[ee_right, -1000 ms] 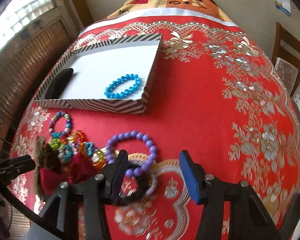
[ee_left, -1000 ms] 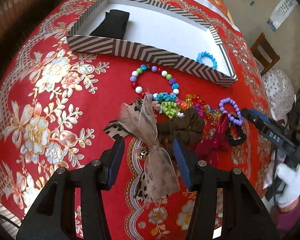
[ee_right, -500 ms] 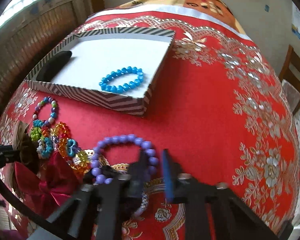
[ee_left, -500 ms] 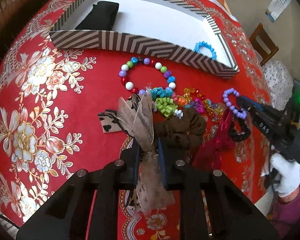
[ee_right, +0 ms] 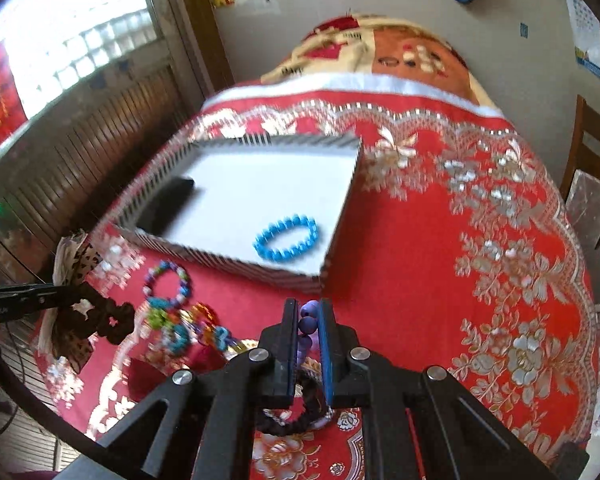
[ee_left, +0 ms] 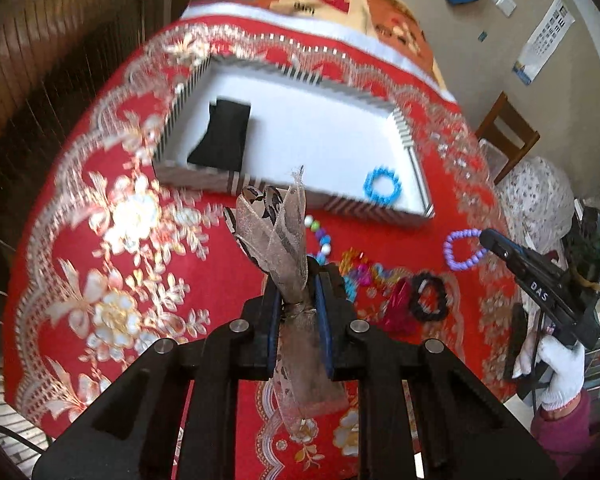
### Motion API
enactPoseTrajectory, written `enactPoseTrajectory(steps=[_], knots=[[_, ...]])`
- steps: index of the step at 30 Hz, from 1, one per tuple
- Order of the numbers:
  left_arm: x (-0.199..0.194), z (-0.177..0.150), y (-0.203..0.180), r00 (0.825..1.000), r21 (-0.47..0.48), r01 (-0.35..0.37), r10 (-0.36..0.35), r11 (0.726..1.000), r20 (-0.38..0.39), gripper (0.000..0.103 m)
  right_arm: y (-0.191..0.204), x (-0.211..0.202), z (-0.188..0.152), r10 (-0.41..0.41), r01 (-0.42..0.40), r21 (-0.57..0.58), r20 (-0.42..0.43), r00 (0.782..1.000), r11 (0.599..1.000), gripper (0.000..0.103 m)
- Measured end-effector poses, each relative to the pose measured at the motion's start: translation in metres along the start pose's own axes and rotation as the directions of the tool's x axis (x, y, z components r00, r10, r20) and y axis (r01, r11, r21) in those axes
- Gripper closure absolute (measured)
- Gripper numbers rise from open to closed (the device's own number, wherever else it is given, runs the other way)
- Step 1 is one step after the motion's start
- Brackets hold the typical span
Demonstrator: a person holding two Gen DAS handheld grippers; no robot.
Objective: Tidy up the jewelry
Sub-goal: 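Grasp the beige bow with the left tool while the right tool grasps the purple bracelet, then carry the bow and purple bracelet into the tray and open both tools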
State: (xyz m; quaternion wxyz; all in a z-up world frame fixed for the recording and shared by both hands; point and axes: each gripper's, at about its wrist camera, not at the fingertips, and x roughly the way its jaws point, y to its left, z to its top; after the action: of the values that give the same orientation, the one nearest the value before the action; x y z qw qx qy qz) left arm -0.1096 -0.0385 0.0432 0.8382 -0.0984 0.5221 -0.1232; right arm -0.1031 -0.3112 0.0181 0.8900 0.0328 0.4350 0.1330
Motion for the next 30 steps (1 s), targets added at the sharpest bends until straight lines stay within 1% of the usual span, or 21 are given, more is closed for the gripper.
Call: enactPoseTrajectory(steps=[2, 7, 12, 15, 21, 30], knots=[[-0.007, 0.007, -0.003, 1.000, 0.012, -0.010, 0.009, 1.000, 0.023, 0.088, -0.001, -0.009, 0.005, 0.018, -0.018, 0.011, 0.017, 1.000, 1.000, 0.094], [-0.014, 0.027, -0.008, 0.998, 0.033, -0.024, 0.022, 0.999, 0.065, 0.088, -0.004, -0.026, 0.015, 0.031, -0.032, 0.019, 0.048, 0.998, 0.999, 0.094], [-0.011, 0.047, -0.014, 0.994, 0.052, -0.049, 0.044, 0.997, 0.098, 0.088, -0.002, -0.032, 0.027, 0.042, -0.042, 0.007, 0.061, 0.997, 0.999, 0.094], [-0.006, 0.058, -0.016, 0.993, 0.060, -0.059, 0.053, 0.996, 0.102, 0.088, 0.000, -0.032, 0.036, 0.045, -0.044, -0.003, 0.069, 0.997, 0.999, 0.094], [0.012, 0.081, -0.017, 0.990, 0.084, -0.096, 0.087, 0.992, 0.107, 0.088, 0.003, -0.022, 0.055, 0.045, -0.045, -0.009, 0.066, 0.997, 0.999, 0.094], [0.045, 0.124, 0.000, 0.989, 0.080, -0.129, 0.122, 0.988, 0.088, 0.088, 0.011, 0.013, 0.084, 0.052, -0.051, -0.021, 0.039, 0.998, 0.998, 0.094]])
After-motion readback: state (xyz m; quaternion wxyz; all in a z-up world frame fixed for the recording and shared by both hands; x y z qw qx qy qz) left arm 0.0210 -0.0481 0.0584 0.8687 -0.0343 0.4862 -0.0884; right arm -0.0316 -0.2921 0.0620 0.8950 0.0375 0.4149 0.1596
